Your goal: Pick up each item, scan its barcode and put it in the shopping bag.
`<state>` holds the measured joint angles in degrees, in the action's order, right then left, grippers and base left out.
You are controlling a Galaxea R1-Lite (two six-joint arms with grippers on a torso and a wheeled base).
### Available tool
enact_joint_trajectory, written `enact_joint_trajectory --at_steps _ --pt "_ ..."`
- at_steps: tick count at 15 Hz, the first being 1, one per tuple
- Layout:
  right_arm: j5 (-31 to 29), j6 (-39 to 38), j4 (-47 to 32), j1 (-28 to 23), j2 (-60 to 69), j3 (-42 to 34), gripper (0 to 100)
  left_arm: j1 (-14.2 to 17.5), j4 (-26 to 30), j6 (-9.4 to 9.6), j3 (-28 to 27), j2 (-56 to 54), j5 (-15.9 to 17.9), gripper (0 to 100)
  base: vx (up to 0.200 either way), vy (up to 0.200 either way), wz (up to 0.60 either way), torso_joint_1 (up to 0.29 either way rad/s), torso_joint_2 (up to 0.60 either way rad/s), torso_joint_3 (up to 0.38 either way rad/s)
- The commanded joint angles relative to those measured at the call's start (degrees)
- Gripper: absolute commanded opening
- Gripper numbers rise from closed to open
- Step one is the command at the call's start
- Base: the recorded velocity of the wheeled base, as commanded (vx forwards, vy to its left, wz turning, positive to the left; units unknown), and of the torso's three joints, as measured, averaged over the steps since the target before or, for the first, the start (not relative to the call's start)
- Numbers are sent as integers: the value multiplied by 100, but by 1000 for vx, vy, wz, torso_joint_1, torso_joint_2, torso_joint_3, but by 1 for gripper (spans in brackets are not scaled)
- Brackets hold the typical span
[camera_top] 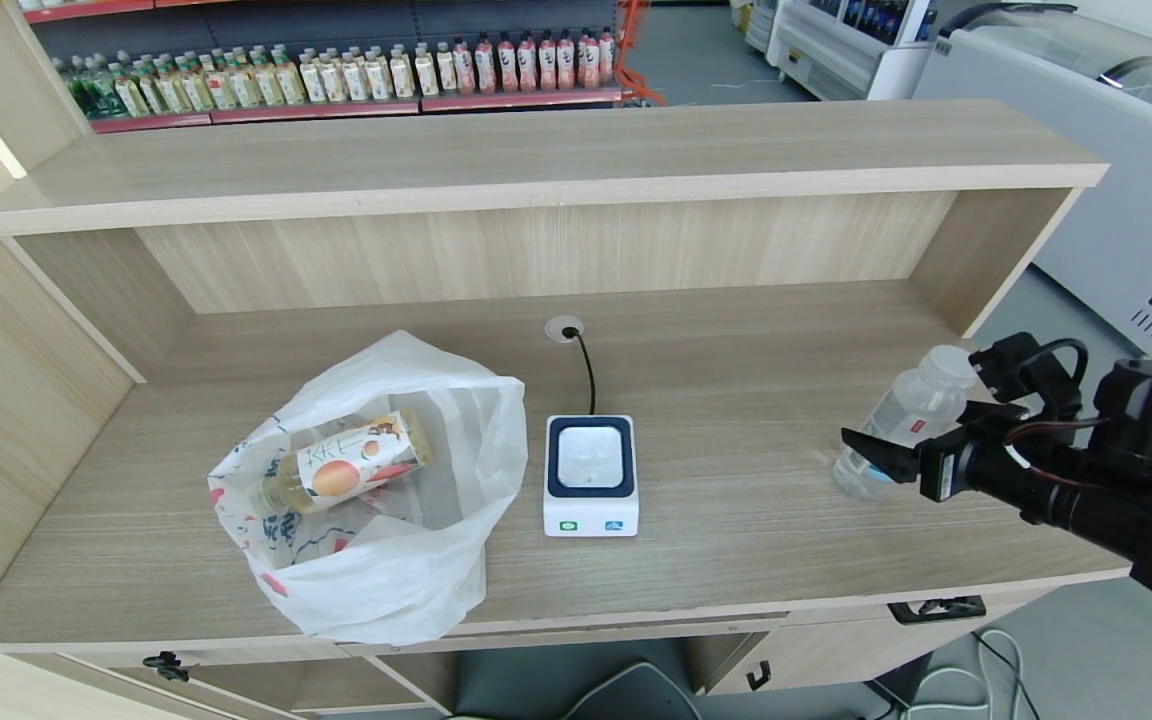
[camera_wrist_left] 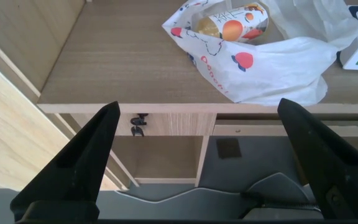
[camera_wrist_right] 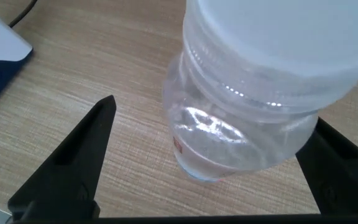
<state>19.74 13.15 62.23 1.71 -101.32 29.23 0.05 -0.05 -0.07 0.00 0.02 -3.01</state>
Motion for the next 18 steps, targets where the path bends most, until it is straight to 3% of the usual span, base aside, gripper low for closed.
enact_joint_trajectory --at_steps 1,9,10,18 --pt "-5 3 -1 84 -196 100 100 4 -4 -1 0 -2 -7 100 0 0 0 0 0 0" --pt "13 -50 -1 119 -582 373 100 4 5 -1 0 -2 -7 100 0 0 0 0 0 0" --pt "4 -50 8 128 -661 469 0 4 -4 -1 0 -2 -7 100 0 0 0 0 0 0" --pt "21 -32 245 278 -784 724 0 4 -4 -1 0 -2 -7 100 0 0 0 0 0 0"
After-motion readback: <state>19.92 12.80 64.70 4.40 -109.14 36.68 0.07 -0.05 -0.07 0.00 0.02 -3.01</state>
